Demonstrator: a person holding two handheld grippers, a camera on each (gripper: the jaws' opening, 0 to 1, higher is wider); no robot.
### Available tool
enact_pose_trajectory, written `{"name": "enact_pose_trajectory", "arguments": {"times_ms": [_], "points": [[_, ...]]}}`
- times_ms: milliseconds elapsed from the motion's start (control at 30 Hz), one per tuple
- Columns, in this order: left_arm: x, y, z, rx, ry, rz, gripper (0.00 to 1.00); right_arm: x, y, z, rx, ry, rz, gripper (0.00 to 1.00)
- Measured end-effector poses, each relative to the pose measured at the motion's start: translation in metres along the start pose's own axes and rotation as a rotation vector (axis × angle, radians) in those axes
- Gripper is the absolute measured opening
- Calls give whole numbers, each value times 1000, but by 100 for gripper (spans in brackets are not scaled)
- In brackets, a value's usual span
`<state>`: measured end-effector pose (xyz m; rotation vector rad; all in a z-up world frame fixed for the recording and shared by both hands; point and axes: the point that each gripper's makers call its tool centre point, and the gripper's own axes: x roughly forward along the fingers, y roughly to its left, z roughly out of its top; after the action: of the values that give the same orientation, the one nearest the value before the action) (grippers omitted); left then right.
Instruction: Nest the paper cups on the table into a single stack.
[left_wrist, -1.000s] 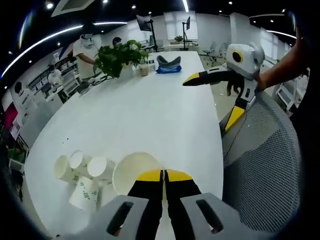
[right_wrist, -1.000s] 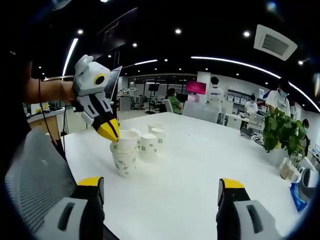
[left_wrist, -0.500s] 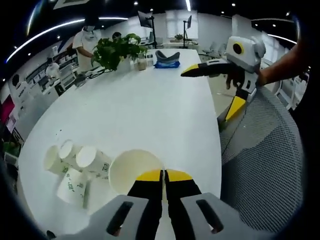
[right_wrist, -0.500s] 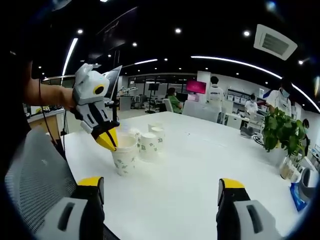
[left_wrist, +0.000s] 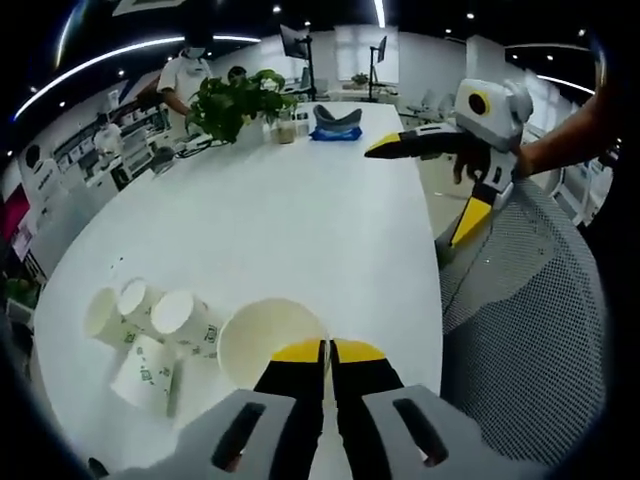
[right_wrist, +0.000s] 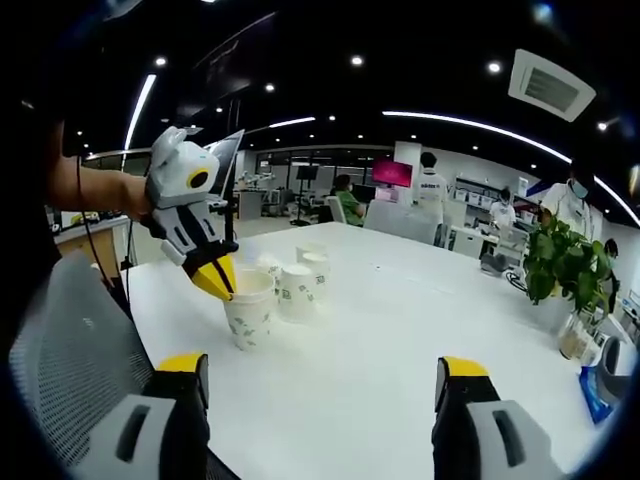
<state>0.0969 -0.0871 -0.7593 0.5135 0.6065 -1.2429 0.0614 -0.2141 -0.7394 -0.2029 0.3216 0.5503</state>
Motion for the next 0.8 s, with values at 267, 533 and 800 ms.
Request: {"name": "enact_pose_trajectory", "arguments": {"times_ms": [267, 533, 800], "points": [[-14, 7, 17, -9, -71, 17, 6, 1, 3, 0, -1, 4, 13, 96], [-35, 39, 36, -1, -126, 77, 13, 1, 5, 1, 3, -1, 24, 97], [-51, 91, 36, -21, -152, 161, 21, 1, 2, 2, 6, -7, 12, 97]]}}
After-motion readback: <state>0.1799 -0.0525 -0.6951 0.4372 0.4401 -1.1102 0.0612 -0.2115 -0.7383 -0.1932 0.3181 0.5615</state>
